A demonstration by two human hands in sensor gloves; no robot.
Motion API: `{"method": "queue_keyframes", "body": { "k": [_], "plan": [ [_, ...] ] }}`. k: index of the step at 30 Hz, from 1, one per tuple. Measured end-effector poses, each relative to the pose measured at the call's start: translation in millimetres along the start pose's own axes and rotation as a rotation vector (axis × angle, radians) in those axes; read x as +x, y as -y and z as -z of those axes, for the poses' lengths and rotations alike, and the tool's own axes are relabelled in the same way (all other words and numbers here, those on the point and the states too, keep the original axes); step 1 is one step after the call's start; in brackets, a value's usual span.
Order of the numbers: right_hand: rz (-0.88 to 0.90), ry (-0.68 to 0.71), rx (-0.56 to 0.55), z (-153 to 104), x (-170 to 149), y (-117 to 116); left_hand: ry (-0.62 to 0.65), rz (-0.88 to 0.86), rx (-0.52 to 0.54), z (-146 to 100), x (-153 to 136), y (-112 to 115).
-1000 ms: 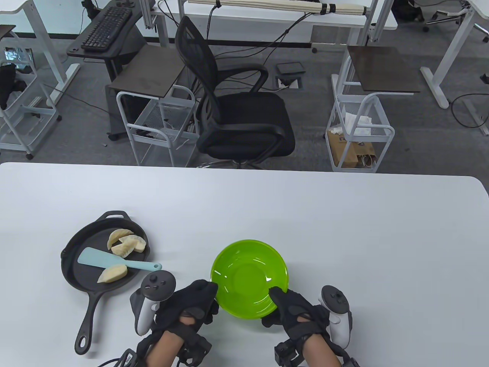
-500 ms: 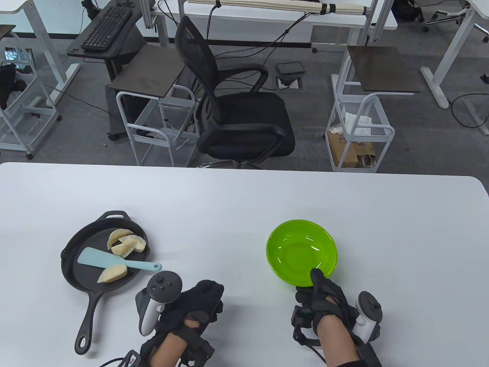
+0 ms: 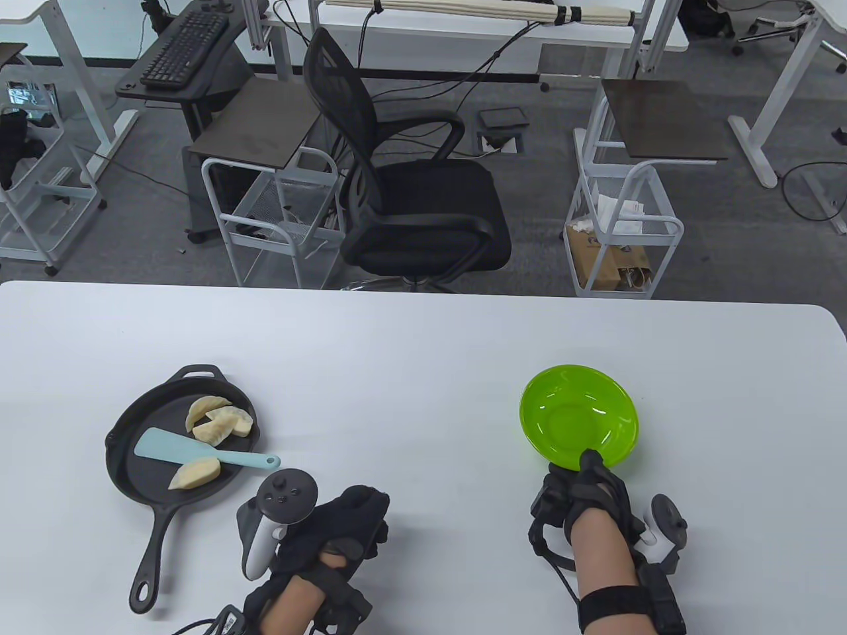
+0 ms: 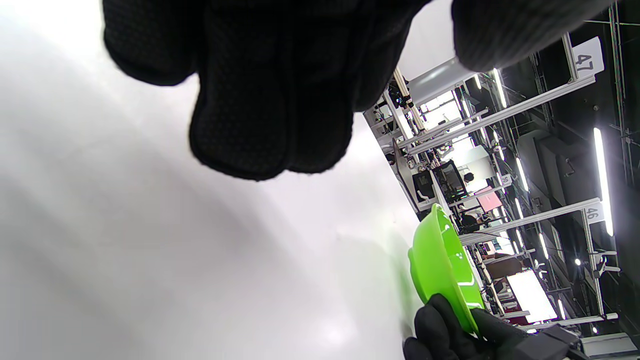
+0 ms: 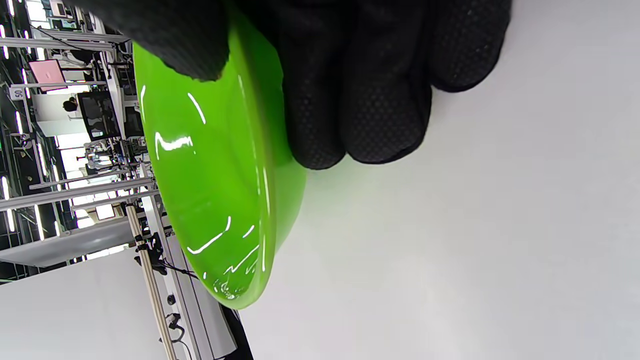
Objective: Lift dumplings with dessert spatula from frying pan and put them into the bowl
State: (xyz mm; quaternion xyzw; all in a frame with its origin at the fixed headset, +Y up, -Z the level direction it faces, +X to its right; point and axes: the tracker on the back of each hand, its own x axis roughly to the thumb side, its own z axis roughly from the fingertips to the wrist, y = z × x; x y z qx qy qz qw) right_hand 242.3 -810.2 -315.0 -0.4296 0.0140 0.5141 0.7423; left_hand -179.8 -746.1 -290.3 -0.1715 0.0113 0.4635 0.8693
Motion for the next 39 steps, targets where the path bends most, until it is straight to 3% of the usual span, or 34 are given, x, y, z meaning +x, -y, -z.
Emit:
{"method": "queue_keyframes", "body": {
  "k": [18, 22, 29, 39],
  "plan": [
    [0.048, -0.034, 0.004, 11.3, 4.8, 2.5, -0.01, 0.002, -0.01, 1.0, -0.2, 1.4],
    [0.079, -0.037, 0.112, 16.5, 3.6, 0.9, -0.023, 0.021, 0.003, 0.5, -0.7, 0.8],
    [0.073, 0.007, 0.198, 14.9, -3.1, 0.5, -0.012, 0.008, -0.017, 1.5, -0.2, 3.4],
    [-0.132, 0.092, 0.378, -13.7, 0.8, -10.5, 0.028, 0.037, -0.025, 0.7, 3.3, 5.8]
  ]
}}
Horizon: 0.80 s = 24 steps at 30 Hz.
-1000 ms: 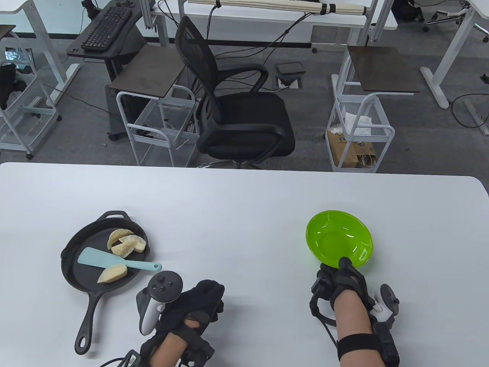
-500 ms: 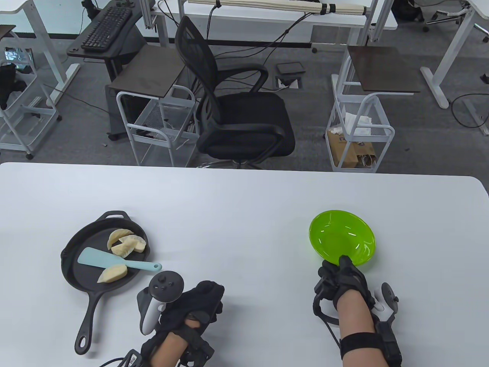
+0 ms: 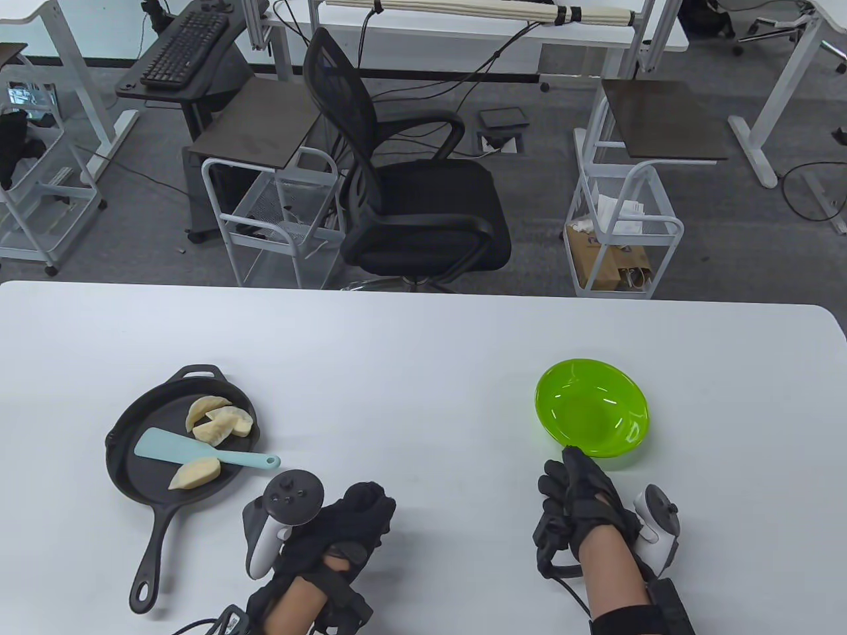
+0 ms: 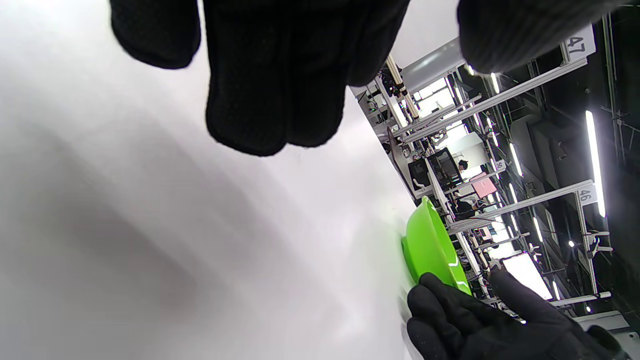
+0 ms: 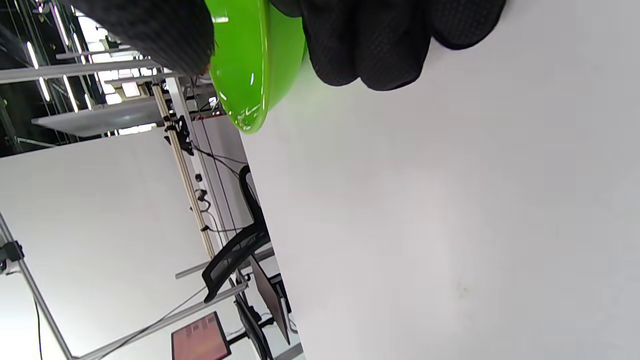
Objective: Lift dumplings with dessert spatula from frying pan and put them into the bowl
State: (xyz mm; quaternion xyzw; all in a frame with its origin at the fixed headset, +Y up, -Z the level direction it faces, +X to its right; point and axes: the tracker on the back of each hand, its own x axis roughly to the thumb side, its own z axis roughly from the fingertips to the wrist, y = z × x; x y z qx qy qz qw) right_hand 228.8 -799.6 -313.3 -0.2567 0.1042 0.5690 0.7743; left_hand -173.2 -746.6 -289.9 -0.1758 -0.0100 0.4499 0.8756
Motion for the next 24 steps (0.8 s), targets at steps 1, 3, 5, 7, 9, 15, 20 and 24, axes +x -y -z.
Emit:
{"method": "queue_keyframes", "body": {
  "k": [1, 3, 5, 7, 9, 15, 20, 24],
  "plan": [
    [-0.011, 0.01, 0.014, -2.3, 0.8, -2.2, 0.001, 0.008, -0.001, -0.1, 0.1, -0.3],
    [-0.05, 0.032, 0.037, -6.5, 2.9, -5.5, 0.005, 0.018, 0.006, -0.4, 0.5, -1.0],
    [-0.105, 0.063, 0.056, -11.0, 6.2, -8.4, 0.005, 0.024, 0.008, -0.8, 0.5, -2.0],
    [-0.165, 0.097, 0.061, -15.9, 10.2, -11.3, 0.004, 0.031, 0.011, -1.4, 0.4, -3.4],
    [-0.235, 0.144, 0.065, -21.4, 14.8, -14.7, 0.003, 0.049, 0.02, -2.5, 1.1, -5.2],
    [-0.505, 0.309, 0.104, -41.4, 25.9, -31.2, 0.008, 0.042, 0.031, -7.6, 4.0, -12.2],
    [-0.726, 0.474, 0.082, -58.2, 28.6, -46.6, -0.001, 0.067, 0.053, -12.3, 6.2, -17.1],
    [-0.879, 0.611, 0.039, -71.7, 22.2, -59.1, -0.013, 0.121, 0.064, -15.4, 8.1, -19.4]
  ]
}}
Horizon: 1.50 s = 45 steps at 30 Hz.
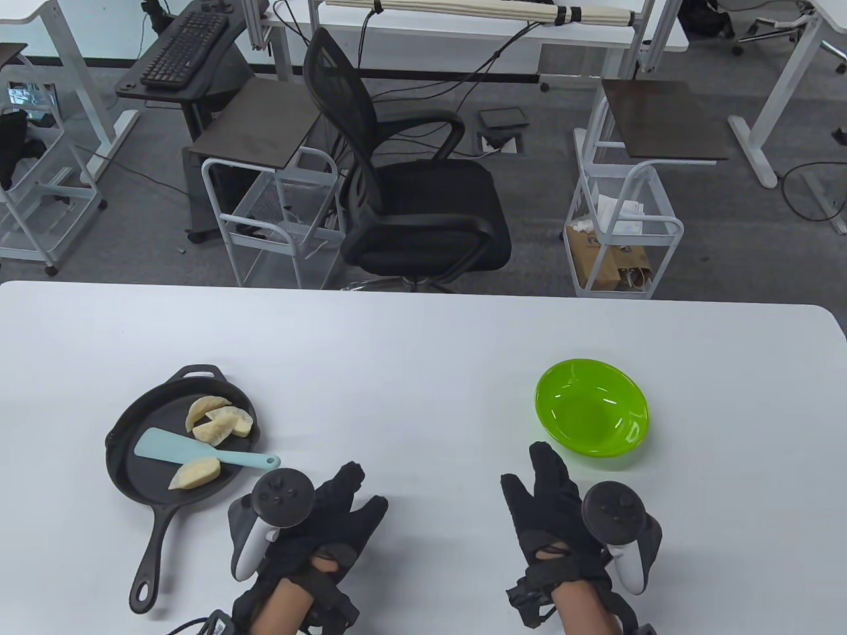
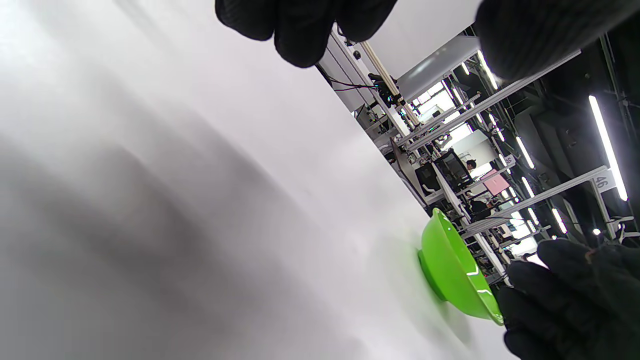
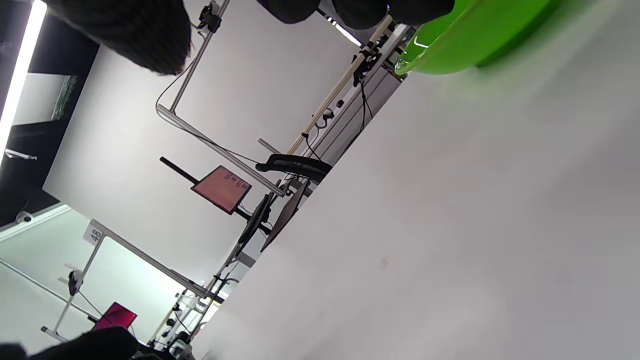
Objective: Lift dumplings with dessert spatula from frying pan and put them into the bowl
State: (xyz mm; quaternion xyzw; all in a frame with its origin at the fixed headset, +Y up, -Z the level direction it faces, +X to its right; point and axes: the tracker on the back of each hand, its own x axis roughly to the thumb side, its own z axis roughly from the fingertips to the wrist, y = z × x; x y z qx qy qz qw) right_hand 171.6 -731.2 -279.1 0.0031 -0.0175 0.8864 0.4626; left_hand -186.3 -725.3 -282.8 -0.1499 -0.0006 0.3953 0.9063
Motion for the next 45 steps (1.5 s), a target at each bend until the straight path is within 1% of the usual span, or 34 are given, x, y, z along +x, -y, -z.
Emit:
{"method": "queue_keyframes", "body": {
  "k": [2, 5, 7, 9, 13, 21, 25, 31, 35, 38, 42, 45],
  "plan": [
    [-0.096, 0.054, 0.04, -5.1, 7.4, -5.4, -0.009, 0.038, 0.003, -0.9, 1.5, -0.5],
    [-0.223, 0.122, 0.029, -12.0, 15.6, -10.9, -0.023, 0.093, 0.012, -2.7, 5.0, -0.5],
    [-0.262, 0.146, 0.025, -14.6, 19.2, -12.3, -0.035, 0.123, 0.027, -3.7, 6.5, -0.2],
    [-0.281, 0.162, 0.013, -15.6, 20.5, -14.0, -0.045, 0.147, 0.041, -4.2, 7.1, -0.6],
    [-0.288, 0.165, 0.023, -15.9, 20.2, -17.0, -0.064, 0.159, 0.074, -5.0, 5.4, -4.4],
    [-0.293, 0.164, 0.018, -15.7, 20.7, -18.9, -0.117, 0.139, 0.183, -8.3, -3.8, -25.2],
    [-0.297, 0.167, 0.017, -15.6, 20.9, -19.4, -0.14, 0.098, 0.23, -9.3, -11.0, -37.4],
    [-0.297, 0.168, 0.015, -15.6, 20.7, -19.7, -0.218, 0.063, 0.31, -10.6, -25.4, -54.6],
    [-0.298, 0.17, 0.013, -15.7, 20.5, -19.7, -0.282, 0.066, 0.383, -13.0, -34.4, -65.8],
    [-0.296, 0.171, 0.012, -15.8, 20.3, -19.7, -0.338, 0.084, 0.415, -14.2, -40.9, -72.0],
    [-0.297, 0.172, 0.017, -16.2, 20.1, -20.5, -0.501, 0.105, 0.479, -17.6, -57.1, -84.2],
    [-0.294, 0.172, 0.018, -16.5, 20.2, -20.6, -0.582, 0.118, 0.489, -18.4, -67.8, -91.1]
  ]
}}
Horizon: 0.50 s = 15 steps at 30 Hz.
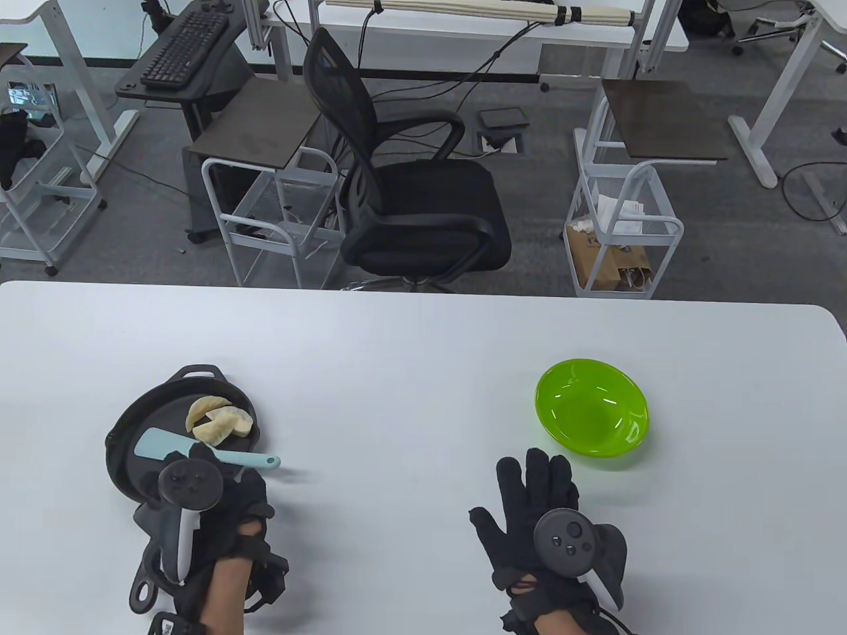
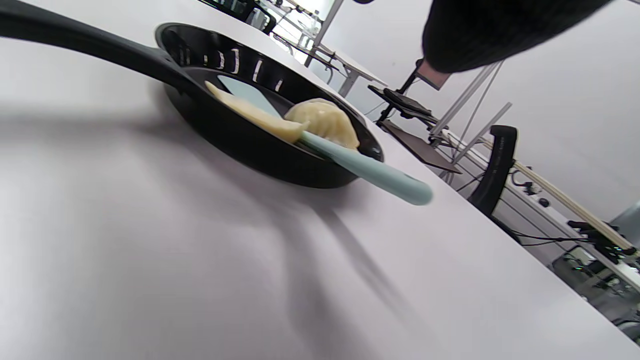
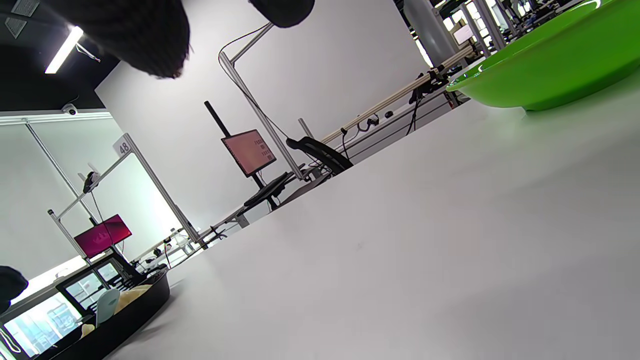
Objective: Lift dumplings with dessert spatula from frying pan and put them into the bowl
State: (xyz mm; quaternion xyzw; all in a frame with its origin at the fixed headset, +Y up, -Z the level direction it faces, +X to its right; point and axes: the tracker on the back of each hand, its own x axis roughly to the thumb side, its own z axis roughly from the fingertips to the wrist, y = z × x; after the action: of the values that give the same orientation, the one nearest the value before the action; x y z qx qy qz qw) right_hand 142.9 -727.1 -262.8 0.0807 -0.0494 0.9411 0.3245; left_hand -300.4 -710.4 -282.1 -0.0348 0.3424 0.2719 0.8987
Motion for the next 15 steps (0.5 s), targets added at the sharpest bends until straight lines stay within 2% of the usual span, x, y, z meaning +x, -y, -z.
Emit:
{"method": "queue_keyframes", "body": {
  "k": [10, 15],
  "plan": [
    [0.007, 0.0, 0.003, -0.4, -0.7, 0.3, -0.158, 0.097, -0.08, 18.9, -20.1, -0.2],
    [0.027, 0.005, 0.012, -0.5, -1.2, -0.2, -0.23, 0.201, -0.132, 25.0, -26.7, 4.5]
  ]
}}
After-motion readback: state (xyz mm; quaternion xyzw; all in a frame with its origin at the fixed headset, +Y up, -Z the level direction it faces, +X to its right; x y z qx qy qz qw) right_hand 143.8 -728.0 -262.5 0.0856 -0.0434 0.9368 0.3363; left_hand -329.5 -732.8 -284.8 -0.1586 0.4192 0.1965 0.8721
